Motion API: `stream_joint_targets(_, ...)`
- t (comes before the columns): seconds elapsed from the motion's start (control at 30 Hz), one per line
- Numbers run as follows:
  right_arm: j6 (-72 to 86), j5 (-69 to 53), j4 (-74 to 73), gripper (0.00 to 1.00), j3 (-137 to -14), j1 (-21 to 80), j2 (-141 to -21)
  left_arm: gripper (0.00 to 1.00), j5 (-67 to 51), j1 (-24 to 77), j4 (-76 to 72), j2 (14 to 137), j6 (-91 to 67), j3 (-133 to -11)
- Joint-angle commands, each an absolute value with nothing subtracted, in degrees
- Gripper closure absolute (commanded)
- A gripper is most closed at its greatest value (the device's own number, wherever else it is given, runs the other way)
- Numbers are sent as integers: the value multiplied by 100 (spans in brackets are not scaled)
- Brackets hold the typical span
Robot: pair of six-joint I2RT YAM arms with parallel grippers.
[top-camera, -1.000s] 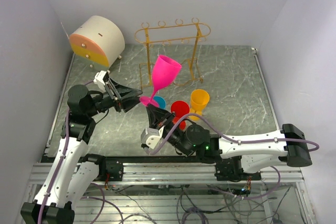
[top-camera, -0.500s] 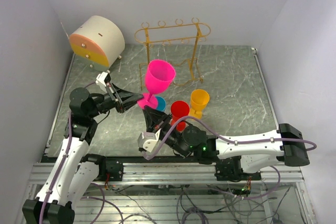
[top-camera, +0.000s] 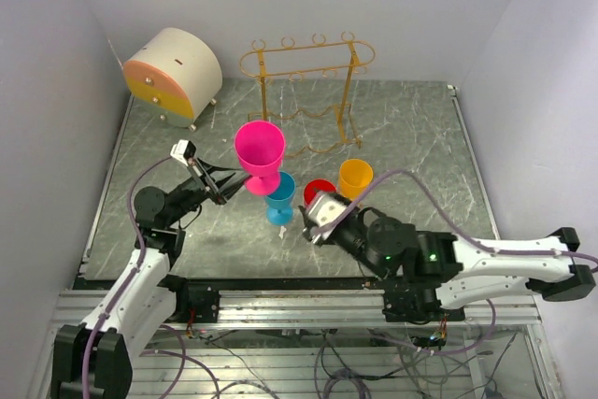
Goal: Take the wine glass off the wine glass rack
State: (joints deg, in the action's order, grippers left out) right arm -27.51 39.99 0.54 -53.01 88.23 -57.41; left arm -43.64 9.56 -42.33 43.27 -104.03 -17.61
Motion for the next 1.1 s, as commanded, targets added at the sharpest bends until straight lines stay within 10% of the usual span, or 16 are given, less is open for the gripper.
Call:
stream_joint_targets(0.0,-480,4771,-2116,58,-6098,8841,-5468,93,-4180,931,-5796,4528,-10153,-1822)
stream_joint_targets(0.17,630,5466,-3869,72,-7396,8771,-5943,93,-4390,931,-4289,4441,-8682,-2324)
stream_joint_targets(0.23,1021,5455,-4499,100,-8095,8468,-6315,93,-4327,932,-2899,4308,-7713,-2767)
stream_joint_targets(0.53,1322,2836,-5092,100,-10343,5822,-7115,93,-3438,931,578,3987,-5263,-4217)
stream_joint_targets(0.67,1239,1712,-4989,60,-10818,5748,-7251,93,-3196,932,1262,4017,-4879,-4537)
stream_joint_targets(1.07,1031,191,-4999,56,-10592,5752,-7448,93,-3288,931,1296,3922,-4942,-4823)
